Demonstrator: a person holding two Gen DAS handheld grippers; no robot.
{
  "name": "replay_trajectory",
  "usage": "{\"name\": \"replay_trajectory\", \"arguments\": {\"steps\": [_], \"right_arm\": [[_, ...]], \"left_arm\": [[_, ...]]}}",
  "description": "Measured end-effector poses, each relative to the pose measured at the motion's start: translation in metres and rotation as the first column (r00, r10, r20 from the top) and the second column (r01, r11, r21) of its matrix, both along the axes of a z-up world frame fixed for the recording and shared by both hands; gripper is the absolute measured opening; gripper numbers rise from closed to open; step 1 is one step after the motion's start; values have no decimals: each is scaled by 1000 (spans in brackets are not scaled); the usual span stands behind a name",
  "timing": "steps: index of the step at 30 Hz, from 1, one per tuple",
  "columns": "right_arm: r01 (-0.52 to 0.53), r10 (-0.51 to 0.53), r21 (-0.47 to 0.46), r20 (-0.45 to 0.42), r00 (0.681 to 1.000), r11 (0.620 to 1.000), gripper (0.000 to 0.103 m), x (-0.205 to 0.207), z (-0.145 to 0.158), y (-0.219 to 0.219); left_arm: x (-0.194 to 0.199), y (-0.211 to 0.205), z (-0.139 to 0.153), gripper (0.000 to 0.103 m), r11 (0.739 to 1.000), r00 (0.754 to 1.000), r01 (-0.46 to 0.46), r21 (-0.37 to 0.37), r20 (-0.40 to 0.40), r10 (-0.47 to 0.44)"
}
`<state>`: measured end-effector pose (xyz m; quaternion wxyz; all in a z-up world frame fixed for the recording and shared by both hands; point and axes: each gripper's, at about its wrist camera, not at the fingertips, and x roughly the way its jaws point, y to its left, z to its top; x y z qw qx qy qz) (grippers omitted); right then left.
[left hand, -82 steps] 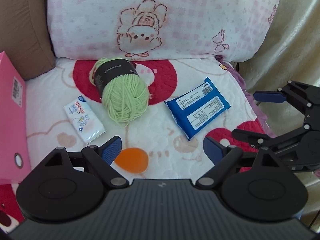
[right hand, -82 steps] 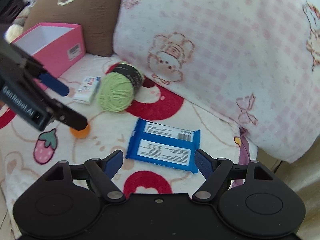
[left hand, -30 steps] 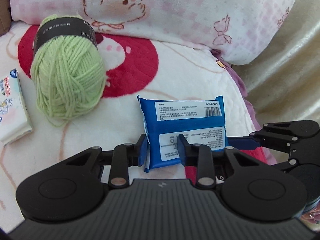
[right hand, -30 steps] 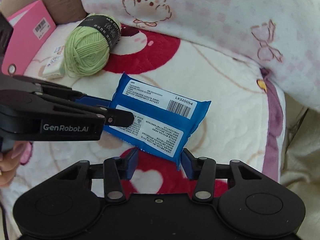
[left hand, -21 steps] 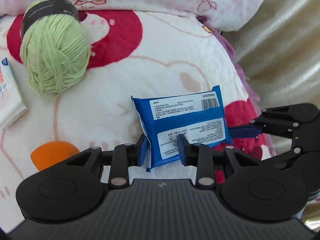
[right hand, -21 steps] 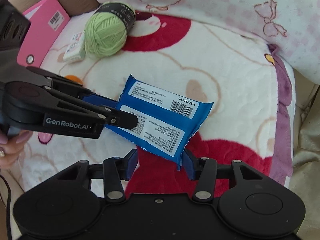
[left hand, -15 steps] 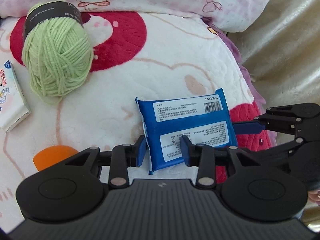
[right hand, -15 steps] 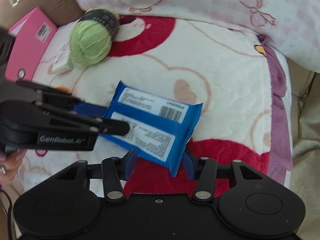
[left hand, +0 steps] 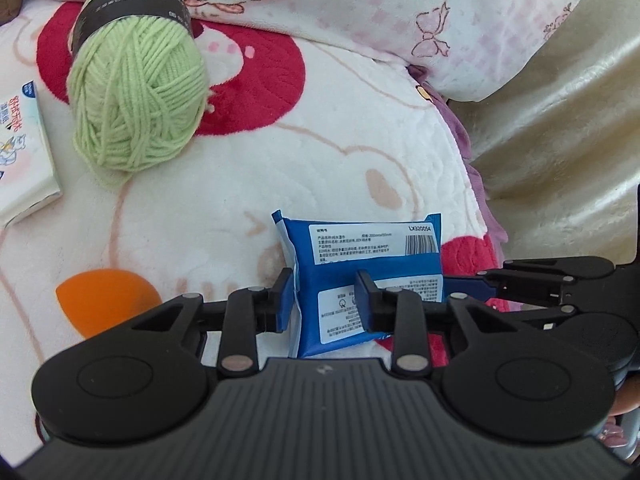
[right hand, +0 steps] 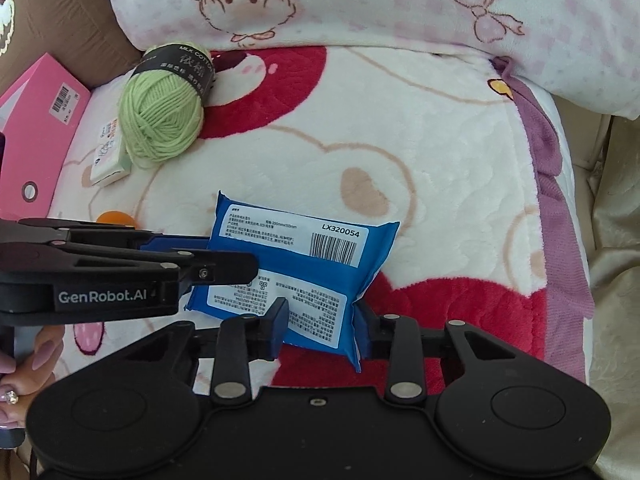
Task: Organize objects
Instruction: 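Lift the blue wipes pack off the quilt with the right gripper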
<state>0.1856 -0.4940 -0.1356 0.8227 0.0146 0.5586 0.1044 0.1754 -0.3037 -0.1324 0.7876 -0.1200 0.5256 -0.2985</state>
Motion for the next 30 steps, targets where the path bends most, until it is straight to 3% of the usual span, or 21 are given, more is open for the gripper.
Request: {"name": "replay_trajectory", "arguments": {"steps": [14,30], "right_arm": [[17,-16,33,-30,999,999,42,-37,25,22],[-115,113,114,20,993,987,50,-69,67,87]], "left_arm": [[-28,18,35,30,997,998,58,49,14,-58],[-59,99,80,30,994,998,61,94,10,-63]]}}
